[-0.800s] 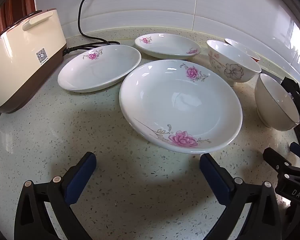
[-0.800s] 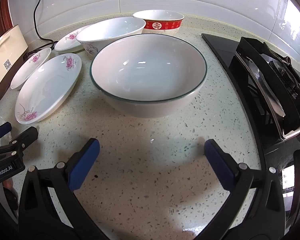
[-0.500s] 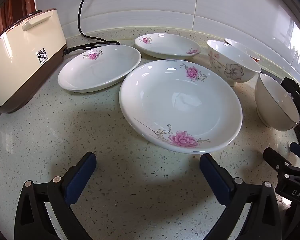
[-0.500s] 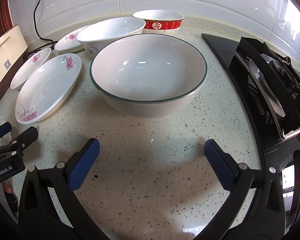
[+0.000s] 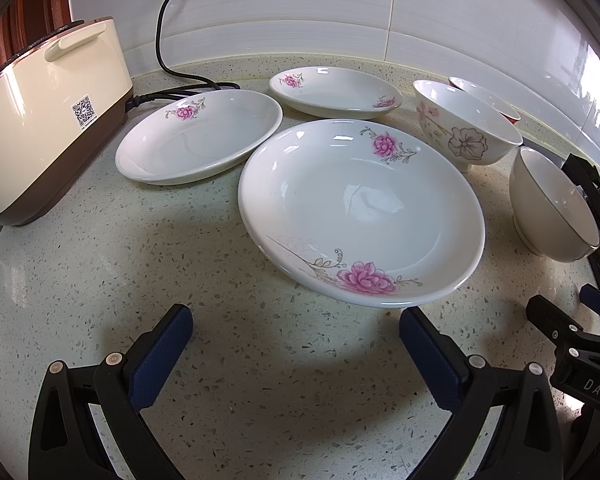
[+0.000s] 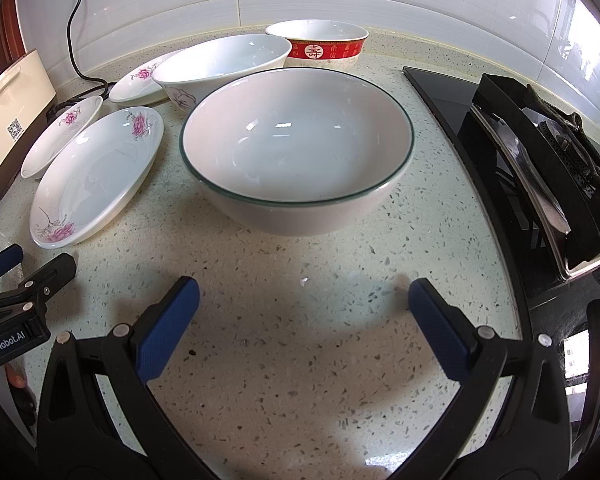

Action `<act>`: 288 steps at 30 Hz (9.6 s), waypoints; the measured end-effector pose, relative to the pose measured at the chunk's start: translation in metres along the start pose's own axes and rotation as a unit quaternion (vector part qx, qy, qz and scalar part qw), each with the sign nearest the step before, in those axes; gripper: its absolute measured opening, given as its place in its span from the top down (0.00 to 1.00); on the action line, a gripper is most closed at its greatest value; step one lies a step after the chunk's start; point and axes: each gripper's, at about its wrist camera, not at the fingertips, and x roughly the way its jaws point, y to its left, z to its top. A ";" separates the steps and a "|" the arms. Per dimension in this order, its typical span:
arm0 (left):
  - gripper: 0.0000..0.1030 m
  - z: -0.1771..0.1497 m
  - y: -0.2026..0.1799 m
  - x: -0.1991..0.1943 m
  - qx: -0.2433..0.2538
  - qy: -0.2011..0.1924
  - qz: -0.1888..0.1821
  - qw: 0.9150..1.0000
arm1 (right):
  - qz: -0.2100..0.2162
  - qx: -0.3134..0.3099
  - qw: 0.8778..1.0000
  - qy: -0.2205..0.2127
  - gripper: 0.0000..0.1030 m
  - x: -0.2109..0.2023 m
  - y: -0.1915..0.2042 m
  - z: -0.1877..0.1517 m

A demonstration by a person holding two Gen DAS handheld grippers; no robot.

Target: Organize plates and bowls

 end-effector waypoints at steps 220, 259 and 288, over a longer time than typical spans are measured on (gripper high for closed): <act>0.20 -0.084 0.193 -0.135 -0.229 -0.158 0.084 0.957 | 0.322 -0.063 0.944 -0.015 0.49 -0.026 0.195 0.003; 0.18 0.075 0.154 0.036 -0.268 -0.052 0.038 0.961 | 0.252 0.035 0.967 0.011 0.79 0.047 0.156 0.087; 0.81 0.067 0.112 0.009 -0.189 -0.086 -0.017 0.978 | 0.293 0.058 0.954 -0.003 0.79 0.026 0.134 0.071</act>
